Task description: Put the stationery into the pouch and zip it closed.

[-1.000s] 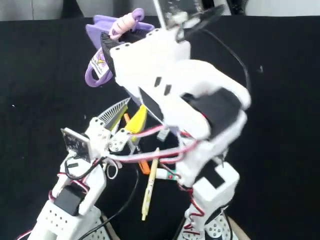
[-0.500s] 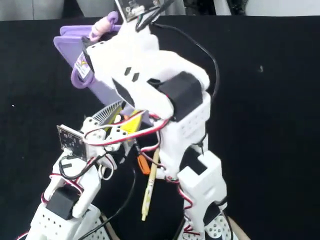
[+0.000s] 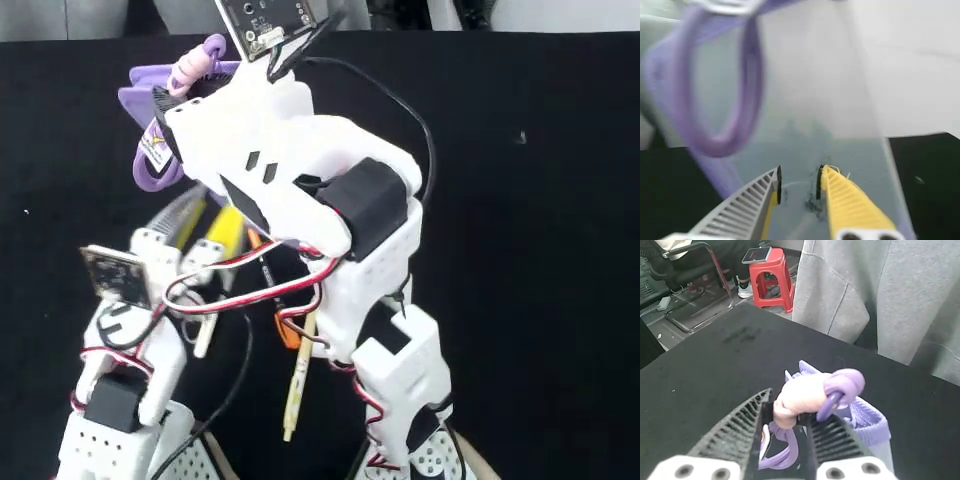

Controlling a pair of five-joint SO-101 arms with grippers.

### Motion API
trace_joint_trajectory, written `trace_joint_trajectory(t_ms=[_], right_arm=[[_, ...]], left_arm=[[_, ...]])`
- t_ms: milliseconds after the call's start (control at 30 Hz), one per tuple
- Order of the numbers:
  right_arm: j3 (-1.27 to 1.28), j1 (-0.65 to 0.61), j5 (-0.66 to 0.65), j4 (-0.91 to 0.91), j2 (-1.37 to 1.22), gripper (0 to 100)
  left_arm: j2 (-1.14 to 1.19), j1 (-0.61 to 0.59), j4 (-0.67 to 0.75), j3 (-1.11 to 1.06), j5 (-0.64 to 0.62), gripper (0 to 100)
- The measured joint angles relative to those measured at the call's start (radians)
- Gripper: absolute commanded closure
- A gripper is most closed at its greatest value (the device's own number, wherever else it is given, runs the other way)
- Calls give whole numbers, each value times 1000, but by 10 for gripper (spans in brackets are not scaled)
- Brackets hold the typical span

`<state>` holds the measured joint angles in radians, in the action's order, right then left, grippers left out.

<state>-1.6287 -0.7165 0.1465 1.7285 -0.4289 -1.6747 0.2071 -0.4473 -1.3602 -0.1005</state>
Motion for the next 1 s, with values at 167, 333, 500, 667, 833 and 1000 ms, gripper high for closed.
trace_joint_trajectory(t_ms=[167, 333, 500, 667, 833, 1000], right_arm=[[0, 6, 0, 8, 0, 988], [25, 163, 0, 8, 0, 988], [124, 354, 74, 8, -5, 987], [216, 482, 189, 8, -55, 985], [239, 486, 141, 8, -77, 987], [252, 451, -75, 8, -75, 988]], left_arm=[[0, -107, 104, -69, 0, 851], [0, -127, 213, -144, 0, 851], [0, -130, 230, -144, 0, 851], [0, -130, 230, -144, 0, 854], [0, -130, 230, -152, 0, 855], [0, -130, 230, -152, 0, 855]])
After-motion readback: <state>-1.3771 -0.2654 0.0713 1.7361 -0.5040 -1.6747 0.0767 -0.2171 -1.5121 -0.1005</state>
